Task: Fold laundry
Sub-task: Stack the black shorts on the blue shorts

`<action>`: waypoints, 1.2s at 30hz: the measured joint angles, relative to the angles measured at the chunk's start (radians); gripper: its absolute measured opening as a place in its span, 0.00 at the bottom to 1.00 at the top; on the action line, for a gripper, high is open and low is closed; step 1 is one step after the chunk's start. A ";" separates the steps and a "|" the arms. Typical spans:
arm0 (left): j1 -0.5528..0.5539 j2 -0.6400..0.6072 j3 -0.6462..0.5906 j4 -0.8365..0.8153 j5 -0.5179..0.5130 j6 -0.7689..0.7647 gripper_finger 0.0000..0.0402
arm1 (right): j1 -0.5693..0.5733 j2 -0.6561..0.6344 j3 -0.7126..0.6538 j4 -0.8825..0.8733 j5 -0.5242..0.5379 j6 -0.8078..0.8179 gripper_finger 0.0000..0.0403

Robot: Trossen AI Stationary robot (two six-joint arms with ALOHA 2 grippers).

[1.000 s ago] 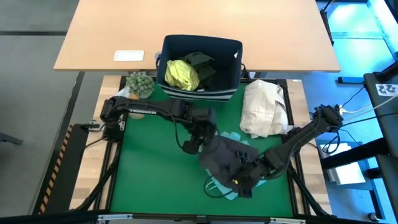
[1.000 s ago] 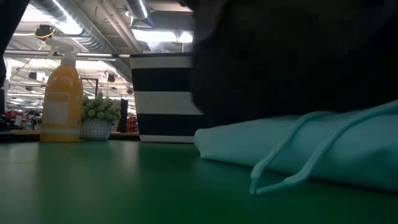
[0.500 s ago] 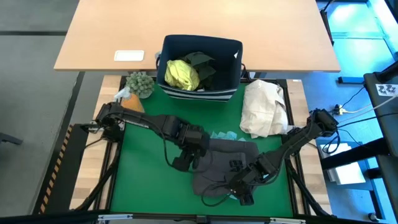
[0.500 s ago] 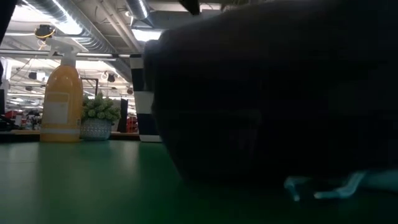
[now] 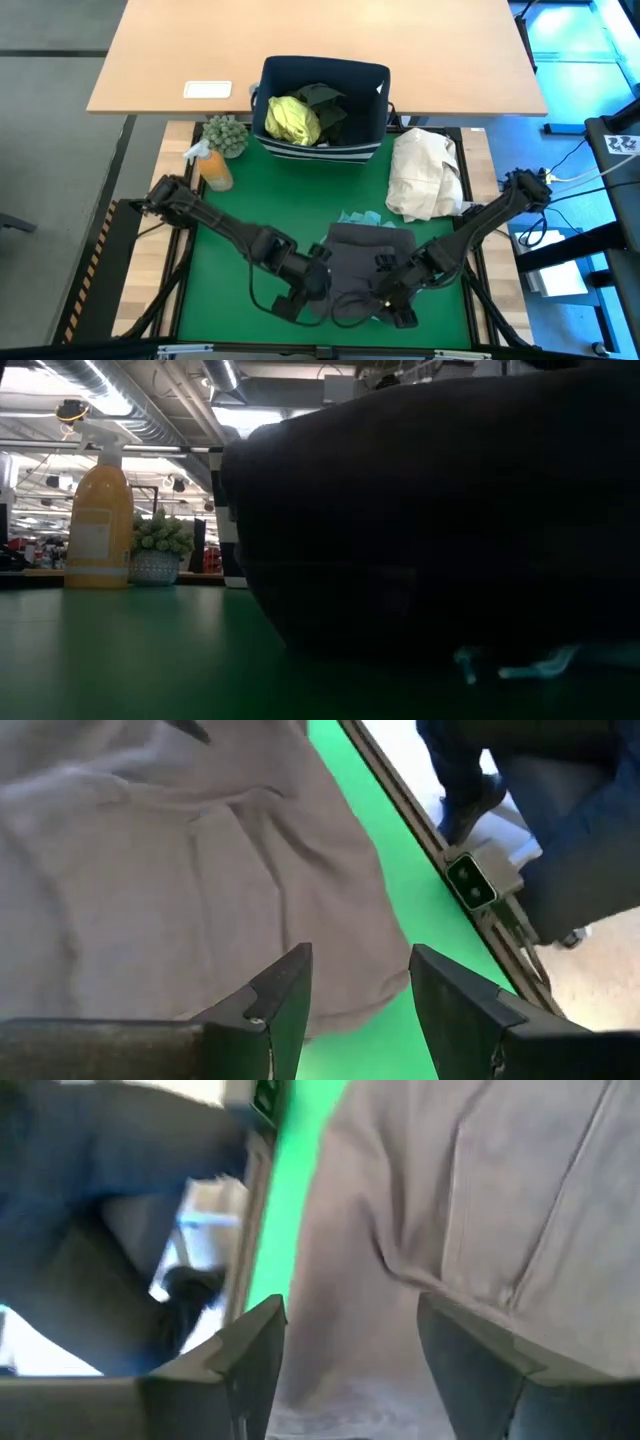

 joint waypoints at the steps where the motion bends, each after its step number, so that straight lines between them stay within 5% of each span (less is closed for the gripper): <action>1: -0.006 0.001 -0.032 0.032 0.000 -0.006 0.41 | 0.000 -0.008 0.000 0.012 0.003 -0.002 0.55; 6: 0.022 -0.027 -0.215 0.173 -0.019 -0.024 0.41 | -0.001 -0.025 0.000 -0.092 0.138 -0.003 0.52; 13: 0.146 -0.206 -0.559 0.576 0.011 -0.110 0.40 | -0.002 -0.038 -0.010 -0.352 0.320 0.056 0.50; 21: 0.242 -0.204 -0.770 0.683 0.027 -0.355 0.40 | -0.055 -0.178 -0.218 -0.343 0.353 0.132 0.43; 29: 0.272 -0.192 -0.784 0.837 0.029 -0.351 0.40 | -0.113 -0.237 -0.482 -0.065 0.130 0.204 0.22; 36: 0.357 -0.188 -0.784 0.963 -0.008 -0.320 0.40 | -0.056 -0.234 -0.518 0.110 -0.003 0.282 0.05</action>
